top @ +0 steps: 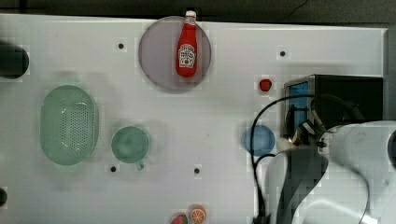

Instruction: Pick banana from table and place on oven.

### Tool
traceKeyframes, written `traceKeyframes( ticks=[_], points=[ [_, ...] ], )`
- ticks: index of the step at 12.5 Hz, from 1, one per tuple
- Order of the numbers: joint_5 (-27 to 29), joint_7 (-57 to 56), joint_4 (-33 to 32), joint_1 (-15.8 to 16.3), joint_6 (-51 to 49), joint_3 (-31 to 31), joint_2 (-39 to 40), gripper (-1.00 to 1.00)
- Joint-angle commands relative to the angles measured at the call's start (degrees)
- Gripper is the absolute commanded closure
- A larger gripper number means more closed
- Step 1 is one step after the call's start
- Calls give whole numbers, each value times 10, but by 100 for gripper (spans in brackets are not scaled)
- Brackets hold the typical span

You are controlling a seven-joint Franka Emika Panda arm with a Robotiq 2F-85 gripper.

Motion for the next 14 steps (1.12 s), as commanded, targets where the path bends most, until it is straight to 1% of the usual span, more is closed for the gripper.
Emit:
traceKeyframes(
  ticks=[1,4,5,7,8,9,10,14],
  points=[
    [14,-157,92,-4,14,-33,40,48],
    [19,-267,152,-6,27,-69,124,48],
    [31,-283,160,-8,38,-78,147,48],
    [88,-284,160,-14,50,-91,179,48],
    [102,-286,160,-17,50,-95,188,48],
    [103,-301,160,-18,56,-95,192,48],
    [103,-321,160,-18,69,-95,194,40],
    [103,-339,157,-18,74,-95,193,-49]
  ],
)
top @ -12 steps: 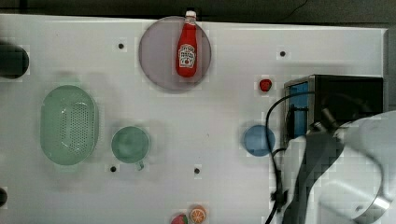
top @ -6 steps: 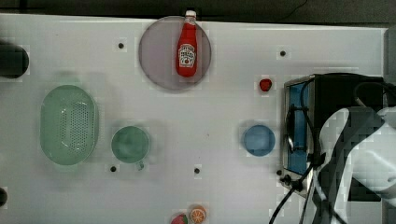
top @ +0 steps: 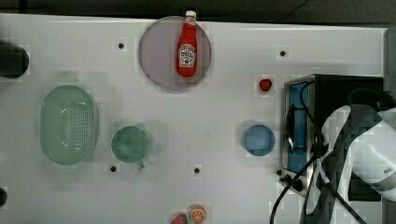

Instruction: Pick banana from table and place on oven.

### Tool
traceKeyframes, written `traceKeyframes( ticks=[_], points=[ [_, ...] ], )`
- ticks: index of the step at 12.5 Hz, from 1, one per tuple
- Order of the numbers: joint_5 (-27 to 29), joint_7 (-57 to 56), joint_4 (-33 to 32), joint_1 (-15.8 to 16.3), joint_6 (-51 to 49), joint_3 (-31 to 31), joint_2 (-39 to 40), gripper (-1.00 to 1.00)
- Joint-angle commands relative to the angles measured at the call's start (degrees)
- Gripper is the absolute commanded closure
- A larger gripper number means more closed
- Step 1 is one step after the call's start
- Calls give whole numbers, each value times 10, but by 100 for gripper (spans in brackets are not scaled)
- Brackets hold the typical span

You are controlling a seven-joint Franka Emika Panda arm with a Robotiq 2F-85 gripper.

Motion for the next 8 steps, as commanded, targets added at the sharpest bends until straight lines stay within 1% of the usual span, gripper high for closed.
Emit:
traceKeyframes(
  ticks=[1,2,4,6,7,8],
  points=[
    [11,-38,13,5,14,0,-22,-71],
    [10,-38,15,5,11,0,-28,-100],
    [1,-39,30,9,-19,1,-56,-100],
    [0,-39,50,17,-80,7,-104,-100],
    [-7,-35,59,23,-116,14,-131,-100],
    [-28,-23,64,29,-150,26,-158,-100]
  ],
)
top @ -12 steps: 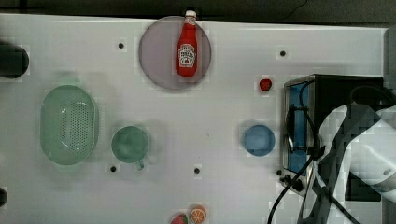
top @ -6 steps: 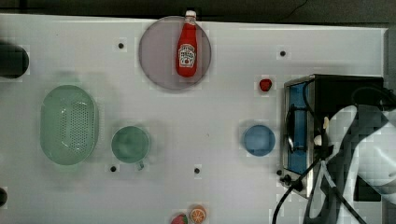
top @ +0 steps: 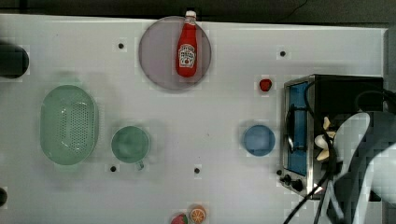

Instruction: Pick banana from table and place on oven.

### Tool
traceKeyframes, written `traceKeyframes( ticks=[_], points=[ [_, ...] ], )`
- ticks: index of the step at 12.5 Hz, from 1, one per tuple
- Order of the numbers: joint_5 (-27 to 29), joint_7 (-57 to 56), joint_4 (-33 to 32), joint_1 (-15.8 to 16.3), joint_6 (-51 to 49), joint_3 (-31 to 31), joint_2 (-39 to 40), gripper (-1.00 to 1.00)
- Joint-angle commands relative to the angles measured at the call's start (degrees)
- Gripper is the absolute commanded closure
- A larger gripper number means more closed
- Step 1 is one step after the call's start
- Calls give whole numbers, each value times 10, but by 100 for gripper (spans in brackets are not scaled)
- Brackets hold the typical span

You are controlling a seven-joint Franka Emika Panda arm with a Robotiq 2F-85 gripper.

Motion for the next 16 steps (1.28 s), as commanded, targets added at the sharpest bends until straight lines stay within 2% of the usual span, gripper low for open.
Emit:
traceKeyframes(
  ticks=[1,4,10,12,16],
  points=[
    [-43,22,54,36,-79,28,-107,-100],
    [-74,144,42,49,-124,115,-176,-100],
    [-72,446,-57,52,-146,291,-275,-100],
    [-59,475,-73,53,-147,315,-291,-100],
    [-44,475,-93,52,-149,304,-301,-100]
  ],
)
